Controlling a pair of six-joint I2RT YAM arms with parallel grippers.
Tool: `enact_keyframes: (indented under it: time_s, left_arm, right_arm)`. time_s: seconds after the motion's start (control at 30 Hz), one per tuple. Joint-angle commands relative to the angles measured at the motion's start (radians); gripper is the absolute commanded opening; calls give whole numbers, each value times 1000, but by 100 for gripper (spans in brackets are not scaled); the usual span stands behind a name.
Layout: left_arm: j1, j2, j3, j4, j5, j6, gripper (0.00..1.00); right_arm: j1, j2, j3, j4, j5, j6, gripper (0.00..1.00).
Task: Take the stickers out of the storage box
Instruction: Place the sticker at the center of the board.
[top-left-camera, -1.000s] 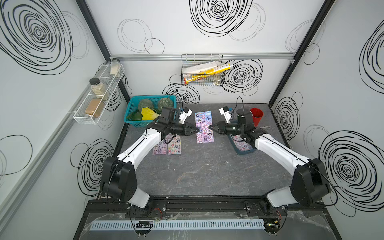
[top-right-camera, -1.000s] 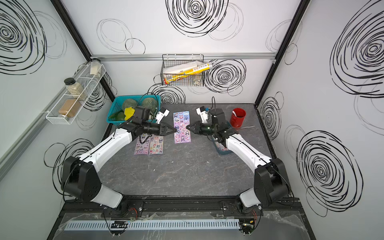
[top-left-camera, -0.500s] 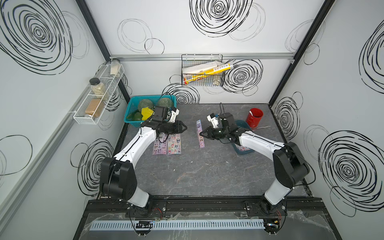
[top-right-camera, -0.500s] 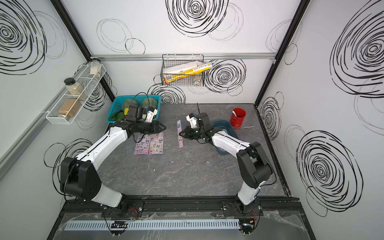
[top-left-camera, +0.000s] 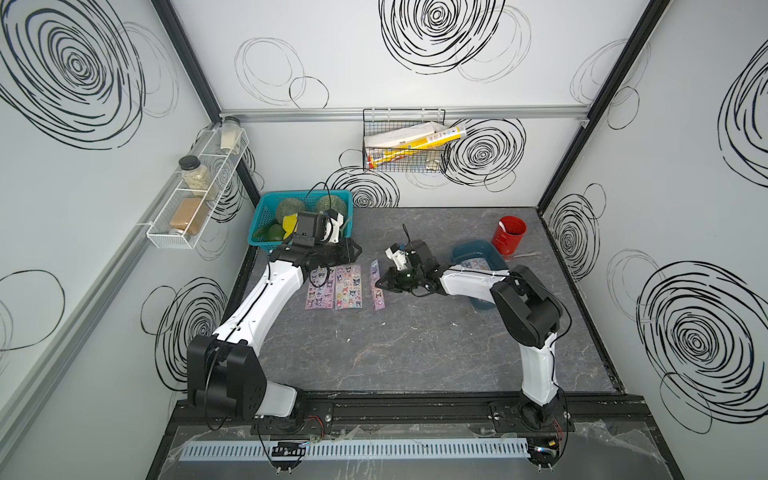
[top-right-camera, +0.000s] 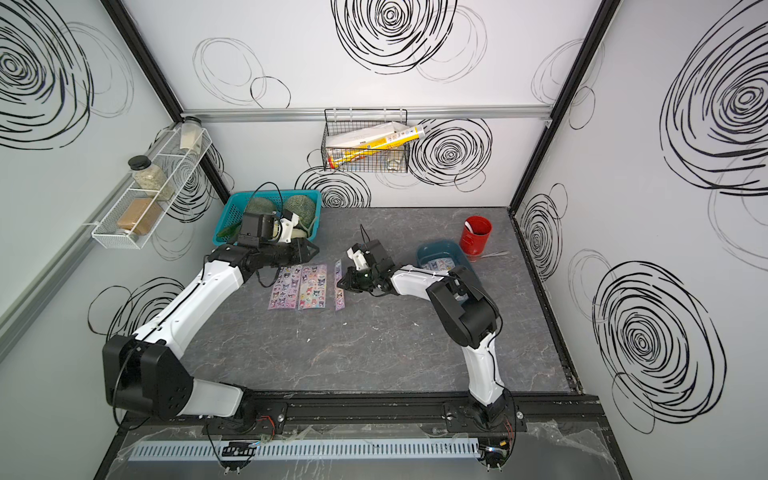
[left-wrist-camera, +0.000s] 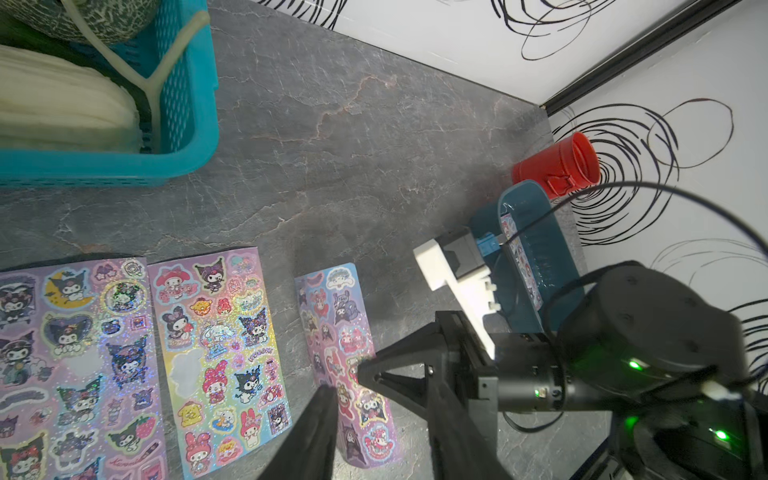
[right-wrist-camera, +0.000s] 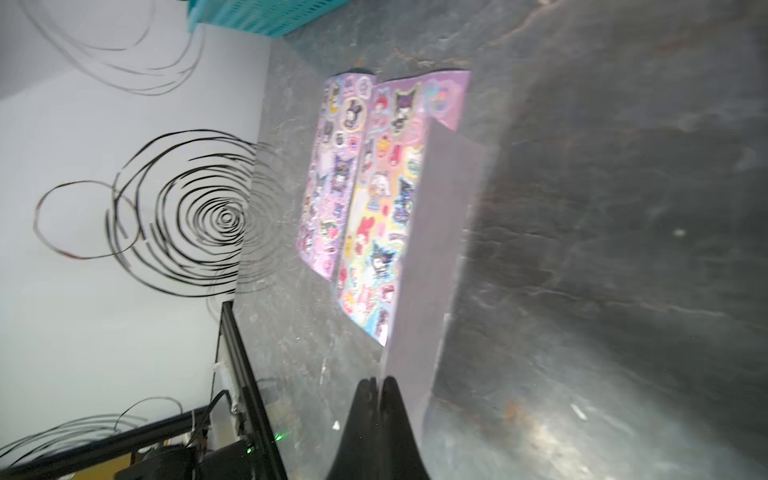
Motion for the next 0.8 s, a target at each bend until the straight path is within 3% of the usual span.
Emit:
enact_keyframes:
  time_s: [0.0,0.27,0.77]
  left_arm:
    - [8,-17,0,31,8,-1,41]
    - [8,1,-2,42,44,-1,41]
    - [5,8,-4,44,30,9,42]
  right_arm:
    - [-18,-10,-19,-17,79,-19,0]
    - [-27,13,-27,-17,136,-19,0]
    - [-19,153,155,-131,153,-50,1]
